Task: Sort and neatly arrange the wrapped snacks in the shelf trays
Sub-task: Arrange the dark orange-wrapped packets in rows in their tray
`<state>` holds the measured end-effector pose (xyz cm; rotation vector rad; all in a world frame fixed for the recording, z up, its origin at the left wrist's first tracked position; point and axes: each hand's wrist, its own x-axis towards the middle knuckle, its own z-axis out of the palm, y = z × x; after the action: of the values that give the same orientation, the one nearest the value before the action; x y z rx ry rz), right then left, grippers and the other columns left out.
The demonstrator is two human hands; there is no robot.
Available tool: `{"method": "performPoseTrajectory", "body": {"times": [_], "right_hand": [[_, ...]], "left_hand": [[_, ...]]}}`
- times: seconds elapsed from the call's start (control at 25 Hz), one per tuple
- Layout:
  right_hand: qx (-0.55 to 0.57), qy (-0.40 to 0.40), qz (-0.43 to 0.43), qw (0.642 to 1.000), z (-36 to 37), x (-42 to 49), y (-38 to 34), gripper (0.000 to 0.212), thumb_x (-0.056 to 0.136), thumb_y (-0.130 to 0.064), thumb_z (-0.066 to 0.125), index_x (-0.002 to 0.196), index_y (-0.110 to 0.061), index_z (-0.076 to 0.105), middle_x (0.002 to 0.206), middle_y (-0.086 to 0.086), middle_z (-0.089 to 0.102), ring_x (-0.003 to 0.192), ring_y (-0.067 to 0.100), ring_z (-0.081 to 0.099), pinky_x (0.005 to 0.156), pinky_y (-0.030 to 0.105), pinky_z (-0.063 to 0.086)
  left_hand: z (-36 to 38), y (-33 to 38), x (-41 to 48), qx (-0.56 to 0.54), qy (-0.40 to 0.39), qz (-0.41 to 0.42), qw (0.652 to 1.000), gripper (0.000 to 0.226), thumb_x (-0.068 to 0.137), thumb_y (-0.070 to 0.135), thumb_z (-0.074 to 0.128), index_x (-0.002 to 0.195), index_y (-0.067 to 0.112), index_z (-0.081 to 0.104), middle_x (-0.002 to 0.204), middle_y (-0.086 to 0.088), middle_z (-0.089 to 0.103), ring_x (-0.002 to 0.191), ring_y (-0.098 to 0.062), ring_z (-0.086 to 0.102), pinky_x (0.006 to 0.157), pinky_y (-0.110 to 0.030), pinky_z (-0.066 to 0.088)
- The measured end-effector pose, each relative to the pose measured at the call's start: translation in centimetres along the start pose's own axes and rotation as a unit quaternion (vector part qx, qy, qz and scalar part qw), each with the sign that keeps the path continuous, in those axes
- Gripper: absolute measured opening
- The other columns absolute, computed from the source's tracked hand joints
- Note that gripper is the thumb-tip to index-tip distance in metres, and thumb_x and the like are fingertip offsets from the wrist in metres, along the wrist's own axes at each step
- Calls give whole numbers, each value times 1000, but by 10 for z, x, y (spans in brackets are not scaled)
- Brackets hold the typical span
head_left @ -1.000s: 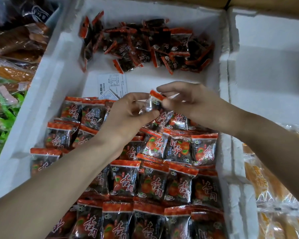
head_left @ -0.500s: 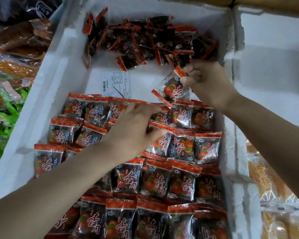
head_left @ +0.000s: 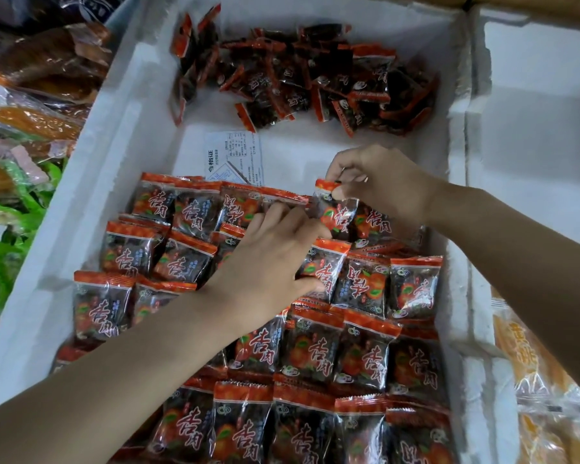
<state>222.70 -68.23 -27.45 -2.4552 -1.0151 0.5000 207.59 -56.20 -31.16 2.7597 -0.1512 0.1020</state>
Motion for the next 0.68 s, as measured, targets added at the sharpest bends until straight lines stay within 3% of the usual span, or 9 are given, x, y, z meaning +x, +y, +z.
{"method": "performPoseTrajectory", "body": {"times": [0.12,0.24,0.32,0.44,0.56,0.68], "right_hand": [[8,-3,-17,1000,12,-1,-1,18,84,-3,60,96,-15,66,83,2,63,76,6,57,81,29,47],[-1,41,-27,999,15,-12,3,36,92,-7,54,126,-19,55,120,1,58,113,10,51,98,21,36],[-25,28,-17,999,12,-27,10,46,94,-10,51,138,-21,43,139,0,46,129,13,39,105,22,28],[-56,-14,8,998,6,-44,20,55,90,-16,60,140,-23,38,139,-2,45,129,13,38,99,17,25],[-39,14,8,999,8,-43,22,60,83,-17,69,136,-22,42,132,-1,49,125,13,43,98,18,29],[-7,46,18,999,18,-44,22,57,82,-13,70,133,-20,46,129,-1,50,119,12,47,90,9,27]], "left_hand": [[4,-3,0,17,22,18,999,60,74,42,74,125,19,53,117,-2,49,110,-16,30,95,-30,23],[6,-5,-1,68,21,41,997,62,72,39,75,124,12,57,116,-8,55,110,-26,46,90,-41,40],[6,-5,-3,86,19,50,995,62,73,39,74,126,10,58,118,-8,57,109,-29,51,88,-43,45],[4,-5,-4,100,20,54,993,62,73,38,75,125,9,58,118,-9,58,108,-30,54,87,-44,47],[4,-4,-3,114,4,53,992,64,76,40,71,130,11,54,131,-9,53,116,-30,50,91,-45,45],[7,-3,1,160,-6,62,985,66,74,44,70,129,9,56,134,-10,54,114,-32,54,89,-45,48]]}}
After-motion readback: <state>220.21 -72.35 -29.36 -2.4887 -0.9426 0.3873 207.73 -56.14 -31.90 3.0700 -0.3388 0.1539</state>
